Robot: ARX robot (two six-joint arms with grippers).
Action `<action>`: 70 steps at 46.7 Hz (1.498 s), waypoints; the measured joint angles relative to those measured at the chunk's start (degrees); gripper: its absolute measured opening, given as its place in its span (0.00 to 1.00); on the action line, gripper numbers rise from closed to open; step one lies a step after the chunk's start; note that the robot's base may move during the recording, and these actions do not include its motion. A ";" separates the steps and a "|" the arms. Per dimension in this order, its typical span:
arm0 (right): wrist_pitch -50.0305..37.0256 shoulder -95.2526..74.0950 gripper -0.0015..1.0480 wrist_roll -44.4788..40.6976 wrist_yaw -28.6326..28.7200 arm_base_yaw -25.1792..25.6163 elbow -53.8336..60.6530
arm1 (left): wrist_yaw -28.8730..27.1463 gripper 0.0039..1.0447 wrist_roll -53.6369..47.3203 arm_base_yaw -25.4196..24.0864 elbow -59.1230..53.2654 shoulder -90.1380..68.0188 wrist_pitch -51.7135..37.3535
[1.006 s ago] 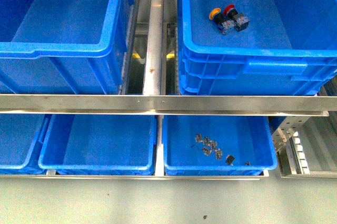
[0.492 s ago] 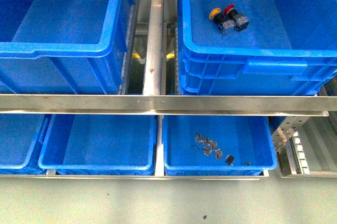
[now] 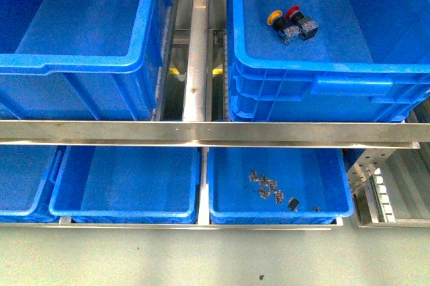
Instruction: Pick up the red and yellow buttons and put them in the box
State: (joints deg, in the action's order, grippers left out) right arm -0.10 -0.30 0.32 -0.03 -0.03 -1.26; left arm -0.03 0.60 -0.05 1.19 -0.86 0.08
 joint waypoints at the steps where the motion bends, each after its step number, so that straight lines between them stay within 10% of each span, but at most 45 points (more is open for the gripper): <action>1: 0.00 0.02 0.04 0.00 0.04 0.00 0.00 | 0.00 0.02 0.00 0.00 0.00 0.00 0.00; 7: 0.00 0.00 0.04 0.00 0.02 0.00 0.00 | 0.02 0.02 0.00 0.00 0.00 0.00 0.00; 30: 0.00 0.02 0.95 -0.07 0.02 0.00 0.00 | 0.02 0.02 0.00 0.00 0.00 0.00 0.00; 53: 0.00 0.02 0.94 -0.09 0.02 0.00 0.00 | 0.00 0.94 -0.04 0.00 0.00 0.00 0.00; 70: 0.00 0.02 0.94 -0.09 0.02 0.00 0.00 | 0.00 0.93 -0.11 0.00 0.00 0.00 0.00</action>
State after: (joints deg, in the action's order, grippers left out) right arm -0.10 -0.27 0.23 -0.01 -0.03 -1.26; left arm -0.03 0.49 -0.05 1.19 -0.86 0.08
